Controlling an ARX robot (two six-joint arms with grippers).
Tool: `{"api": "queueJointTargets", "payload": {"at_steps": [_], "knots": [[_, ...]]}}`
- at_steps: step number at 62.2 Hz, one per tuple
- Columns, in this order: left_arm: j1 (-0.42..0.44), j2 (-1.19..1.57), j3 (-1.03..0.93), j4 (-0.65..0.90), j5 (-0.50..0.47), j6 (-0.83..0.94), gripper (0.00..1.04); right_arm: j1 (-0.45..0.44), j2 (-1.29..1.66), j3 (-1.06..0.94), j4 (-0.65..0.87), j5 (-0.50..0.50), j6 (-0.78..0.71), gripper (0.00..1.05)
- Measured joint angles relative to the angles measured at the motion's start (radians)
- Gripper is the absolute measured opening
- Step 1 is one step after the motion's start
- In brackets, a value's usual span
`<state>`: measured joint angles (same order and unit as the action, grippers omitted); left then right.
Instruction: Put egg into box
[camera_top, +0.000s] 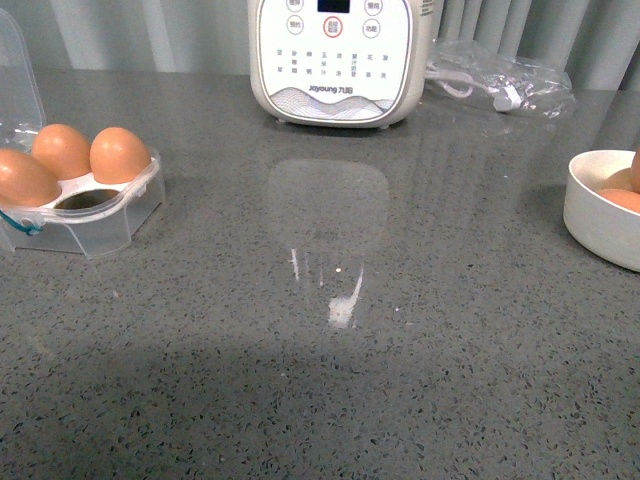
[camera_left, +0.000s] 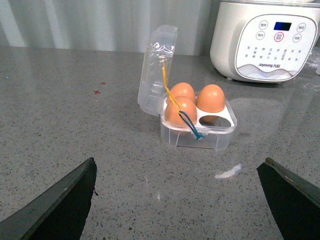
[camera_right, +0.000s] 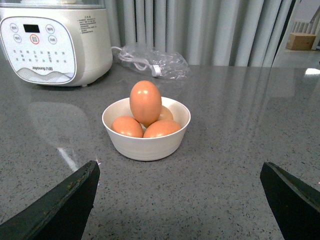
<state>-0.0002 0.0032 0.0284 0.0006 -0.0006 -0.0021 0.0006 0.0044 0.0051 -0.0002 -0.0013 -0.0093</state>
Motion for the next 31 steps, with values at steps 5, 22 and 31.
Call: {"api": "queueJointTargets", "payload": {"at_steps": [5,22,31], "knots": [[0.0,0.0,0.0,0.0,0.0,0.0,0.98,0.0,0.0,0.0,0.0,0.0,0.0,0.98],[0.0,0.0,0.0,0.0,0.0,0.0,0.98,0.0,0.0,0.0,0.0,0.0,0.0,0.98],[0.0,0.0,0.0,0.0,0.0,0.0,0.98,0.0,0.0,0.0,0.0,0.0,0.0,0.98]]}}
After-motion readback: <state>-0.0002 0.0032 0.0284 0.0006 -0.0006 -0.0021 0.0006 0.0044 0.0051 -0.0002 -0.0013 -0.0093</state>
